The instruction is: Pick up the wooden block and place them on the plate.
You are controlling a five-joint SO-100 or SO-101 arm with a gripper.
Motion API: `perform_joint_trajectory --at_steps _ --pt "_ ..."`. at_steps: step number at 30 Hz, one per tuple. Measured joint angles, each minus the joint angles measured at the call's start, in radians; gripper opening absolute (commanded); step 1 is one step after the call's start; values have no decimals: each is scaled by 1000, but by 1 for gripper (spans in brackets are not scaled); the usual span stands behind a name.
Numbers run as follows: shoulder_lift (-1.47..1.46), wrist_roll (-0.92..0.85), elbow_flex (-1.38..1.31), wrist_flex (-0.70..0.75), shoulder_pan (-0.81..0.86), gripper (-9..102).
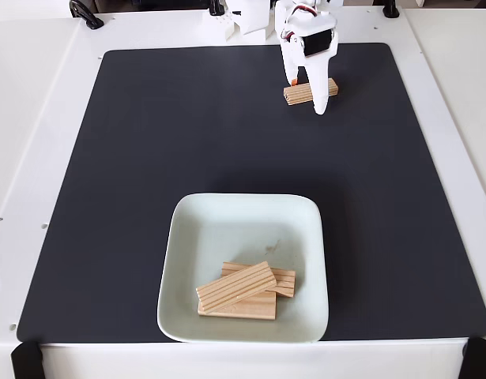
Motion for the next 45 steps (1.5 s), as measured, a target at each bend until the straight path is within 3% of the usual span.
perform_joint_trajectory --at_steps 13,25,34,39,45 --pt "0 -3 2 -26 -32 -1" --pt "6 -3 -17 -32 -29 0" --pt "196 -14 -71 -279 164 0" --pt "167 -12 -218 -302 272 0" --pt "-98 25 -526 -302 370 0"
